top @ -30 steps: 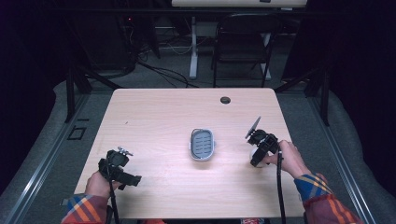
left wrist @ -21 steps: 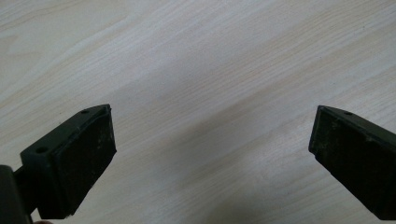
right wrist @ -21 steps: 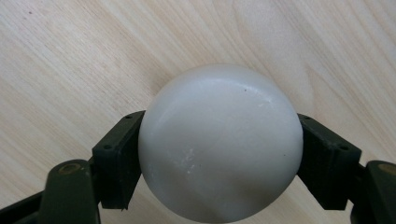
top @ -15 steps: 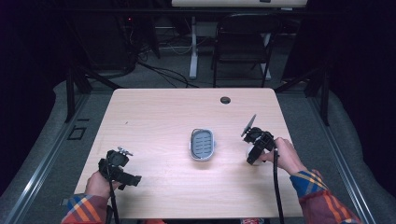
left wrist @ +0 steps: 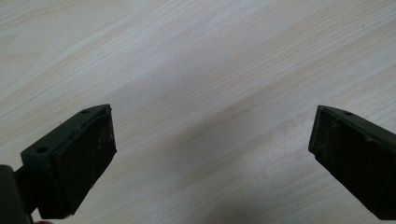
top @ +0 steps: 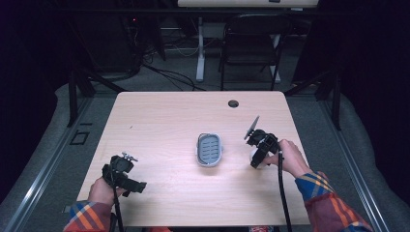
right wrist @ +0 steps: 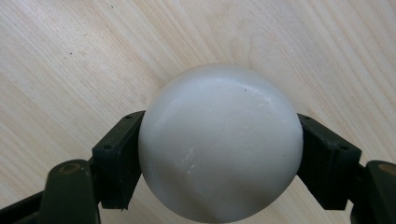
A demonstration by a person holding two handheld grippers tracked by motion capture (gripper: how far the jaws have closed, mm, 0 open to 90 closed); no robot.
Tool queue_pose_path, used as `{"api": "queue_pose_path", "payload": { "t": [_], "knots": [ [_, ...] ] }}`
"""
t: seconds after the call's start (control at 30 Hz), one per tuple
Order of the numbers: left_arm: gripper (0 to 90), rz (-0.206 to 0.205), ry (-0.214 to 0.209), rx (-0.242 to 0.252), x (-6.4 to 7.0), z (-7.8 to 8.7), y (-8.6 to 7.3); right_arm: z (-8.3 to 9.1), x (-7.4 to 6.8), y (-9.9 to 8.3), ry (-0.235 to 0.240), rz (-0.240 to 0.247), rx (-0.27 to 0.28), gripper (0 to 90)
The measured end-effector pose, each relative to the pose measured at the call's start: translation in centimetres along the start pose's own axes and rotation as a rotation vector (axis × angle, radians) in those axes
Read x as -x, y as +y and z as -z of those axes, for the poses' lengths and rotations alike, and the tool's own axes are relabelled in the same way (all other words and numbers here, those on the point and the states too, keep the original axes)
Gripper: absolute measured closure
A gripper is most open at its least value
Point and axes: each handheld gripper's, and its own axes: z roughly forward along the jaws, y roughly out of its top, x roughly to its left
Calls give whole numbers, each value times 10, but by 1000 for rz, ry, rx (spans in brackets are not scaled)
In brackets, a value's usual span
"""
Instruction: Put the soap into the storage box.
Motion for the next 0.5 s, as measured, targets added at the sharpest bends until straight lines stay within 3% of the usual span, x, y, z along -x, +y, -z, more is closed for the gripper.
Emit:
{"api": "queue_pose_path", "payload": {
  "t": [0.03,0.13,0.23,0.5],
  "knots": [
    [4,1,0,0,0,0,0,1,1,1,-11,25,-14,244],
    [4,1,0,1,0,0,0,0,-1,2,-1,2,10,244],
    [4,0,0,0,0,0,0,3,-2,7,-12,29,-4,244],
    [4,1,0,3,0,-1,0,7,-5,17,-12,45,-2,244]
  ]
}}
